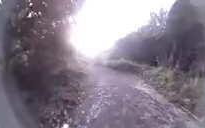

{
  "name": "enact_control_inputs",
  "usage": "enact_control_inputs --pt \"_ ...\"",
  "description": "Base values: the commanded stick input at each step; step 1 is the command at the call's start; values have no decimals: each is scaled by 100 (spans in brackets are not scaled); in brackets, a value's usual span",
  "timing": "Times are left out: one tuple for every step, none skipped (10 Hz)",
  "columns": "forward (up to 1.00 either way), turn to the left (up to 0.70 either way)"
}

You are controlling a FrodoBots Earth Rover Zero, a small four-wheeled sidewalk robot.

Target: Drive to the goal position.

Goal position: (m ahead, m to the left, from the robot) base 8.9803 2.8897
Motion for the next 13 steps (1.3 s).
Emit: enact_control_inputs --pt "100 -39" --pt "100 -38" --pt "100 -28" --pt "100 0" --pt "100 0" --pt "100 0" --pt "100 0" --pt "100 0" --pt "100 0" --pt "100 0" --pt "100 0" --pt "100 0" --pt "100 0"
